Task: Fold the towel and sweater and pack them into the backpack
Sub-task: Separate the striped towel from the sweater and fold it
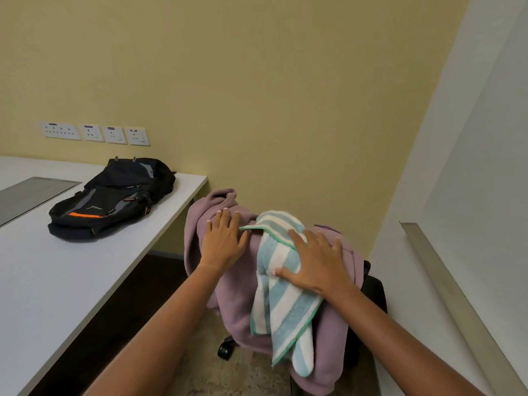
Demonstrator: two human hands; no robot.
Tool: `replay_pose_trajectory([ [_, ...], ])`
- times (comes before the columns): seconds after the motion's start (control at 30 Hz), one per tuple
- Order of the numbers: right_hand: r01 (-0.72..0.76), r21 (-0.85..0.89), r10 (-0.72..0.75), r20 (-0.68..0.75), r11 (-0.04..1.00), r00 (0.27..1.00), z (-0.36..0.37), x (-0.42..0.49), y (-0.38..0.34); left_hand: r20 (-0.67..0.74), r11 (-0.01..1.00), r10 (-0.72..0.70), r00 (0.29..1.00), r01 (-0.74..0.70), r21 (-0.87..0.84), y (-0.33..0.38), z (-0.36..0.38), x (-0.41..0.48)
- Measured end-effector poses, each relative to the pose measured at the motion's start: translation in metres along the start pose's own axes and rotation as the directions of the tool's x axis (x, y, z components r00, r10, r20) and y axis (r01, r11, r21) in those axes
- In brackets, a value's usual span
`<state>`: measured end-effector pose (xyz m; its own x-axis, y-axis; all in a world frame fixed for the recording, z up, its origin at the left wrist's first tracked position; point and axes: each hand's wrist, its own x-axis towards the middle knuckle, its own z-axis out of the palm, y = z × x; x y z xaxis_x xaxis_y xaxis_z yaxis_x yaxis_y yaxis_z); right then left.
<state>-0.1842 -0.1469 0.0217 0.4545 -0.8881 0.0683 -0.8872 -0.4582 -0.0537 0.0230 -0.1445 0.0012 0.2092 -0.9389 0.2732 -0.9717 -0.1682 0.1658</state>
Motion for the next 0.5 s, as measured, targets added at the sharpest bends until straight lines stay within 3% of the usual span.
replay_pose_trajectory([
  [0.23,0.03,-0.079,-0.033,-0.044,0.996,0.998,0.004,0.0,-0.002,-0.016,0.999,-0.054,0.998,0.054,0.007,-0.007,-0.002,0.016],
  [0.37,-0.011,-0.106,-0.003,-0.13,0.994,0.991,0.007,0.002,-0.005,0.02,0.985,-0.17,0.985,0.17,-0.037,-0.013,-0.002,0.03],
  [0.5,0.001,-0.136,-0.031,-0.222,0.991,0.975,0.012,-0.001,-0.007,-0.017,0.986,-0.164,0.986,0.164,0.003,-0.009,-0.012,0.036],
])
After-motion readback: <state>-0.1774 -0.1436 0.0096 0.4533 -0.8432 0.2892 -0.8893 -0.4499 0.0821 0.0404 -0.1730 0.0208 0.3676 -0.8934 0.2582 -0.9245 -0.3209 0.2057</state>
